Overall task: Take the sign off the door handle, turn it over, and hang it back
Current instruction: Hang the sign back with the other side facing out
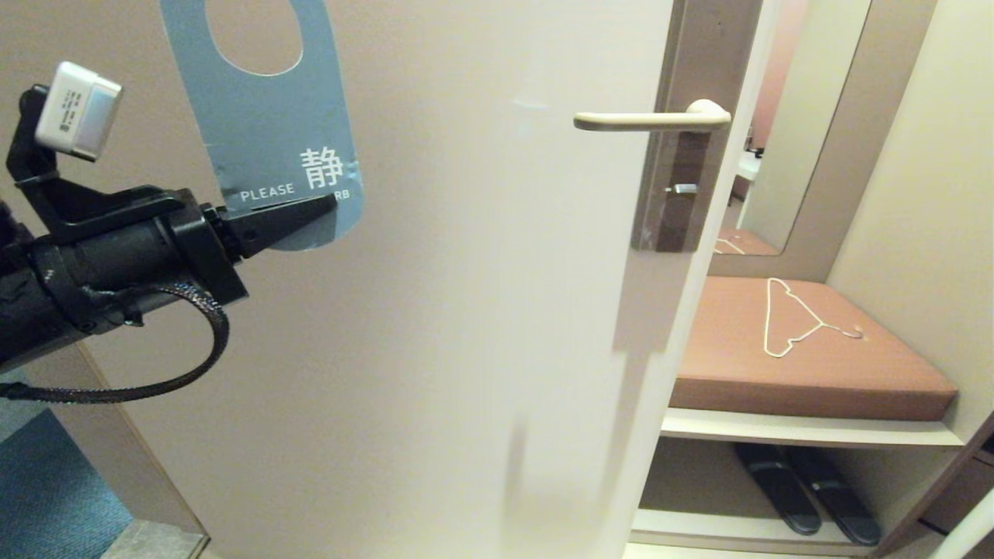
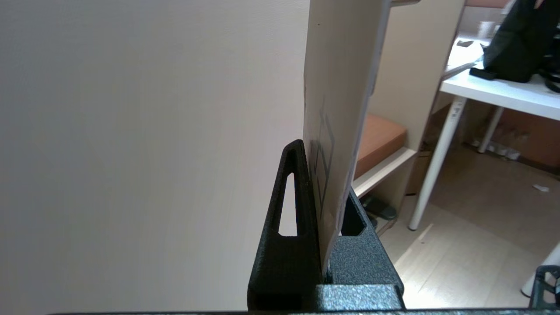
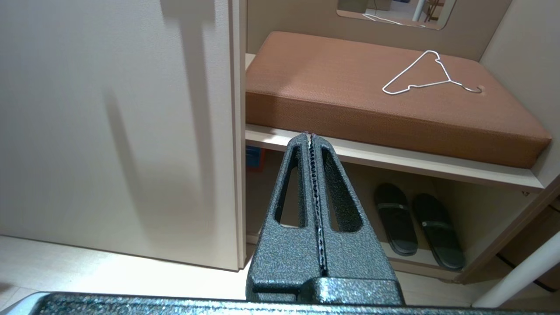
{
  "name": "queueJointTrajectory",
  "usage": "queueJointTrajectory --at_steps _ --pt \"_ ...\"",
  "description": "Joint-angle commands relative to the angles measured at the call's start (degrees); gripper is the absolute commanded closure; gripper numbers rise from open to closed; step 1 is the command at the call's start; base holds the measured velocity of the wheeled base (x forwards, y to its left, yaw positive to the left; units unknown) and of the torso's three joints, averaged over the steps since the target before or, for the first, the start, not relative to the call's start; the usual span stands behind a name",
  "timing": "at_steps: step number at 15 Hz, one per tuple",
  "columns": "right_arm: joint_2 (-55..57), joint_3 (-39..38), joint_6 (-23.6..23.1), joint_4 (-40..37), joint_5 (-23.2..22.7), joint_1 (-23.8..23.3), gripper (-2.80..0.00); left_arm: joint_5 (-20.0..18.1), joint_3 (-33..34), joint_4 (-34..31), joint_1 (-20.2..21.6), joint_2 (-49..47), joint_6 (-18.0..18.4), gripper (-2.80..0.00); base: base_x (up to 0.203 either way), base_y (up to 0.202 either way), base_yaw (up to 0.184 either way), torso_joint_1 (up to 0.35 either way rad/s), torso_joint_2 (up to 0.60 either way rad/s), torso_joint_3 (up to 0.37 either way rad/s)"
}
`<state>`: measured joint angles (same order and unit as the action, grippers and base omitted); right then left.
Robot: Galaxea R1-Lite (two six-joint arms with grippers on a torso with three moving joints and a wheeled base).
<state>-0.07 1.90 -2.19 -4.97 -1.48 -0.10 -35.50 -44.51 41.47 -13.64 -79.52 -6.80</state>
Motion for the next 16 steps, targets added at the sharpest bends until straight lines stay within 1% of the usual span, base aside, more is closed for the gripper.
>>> queueJointTrajectory --at_steps 1,4,6,12,16 --pt "0.1 -0.1 0.0 0.0 0.0 -0.1 0.0 0.4 -1.9 0.3 -2.8 -2.7 -0.1 0.0 0.0 0.0 0.0 0.0 0.0 0.0" --pt "0.1 0.0 0.0 0.0 0.0 0.0 0.0 1.5 -3.4 0.2 -6.7 -5.0 0.0 0.0 0.0 0.0 0.0 0.0 0.0 0.0" --pt "0.1 0.0 -0.1 0.0 0.0 0.0 0.0 4.8 -4.5 0.2 -9.4 -6.8 0.6 0.0 0.0 0.0 0.0 0.0 0.0 0.0" --pt "0.1 0.0 -0.1 0.0 0.0 0.0 0.0 5.6 -9.7 0.2 -12.7 -11.8 0.7 0.0 0.0 0.0 0.0 0.0 0.0 0.0" --pt "0.1 0.0 -0.1 0.0 0.0 0.0 0.0 7.9 -14.6 0.0 -16.4 -15.8 0.7 0.0 0.0 0.0 0.0 0.0 0.0 0.0"
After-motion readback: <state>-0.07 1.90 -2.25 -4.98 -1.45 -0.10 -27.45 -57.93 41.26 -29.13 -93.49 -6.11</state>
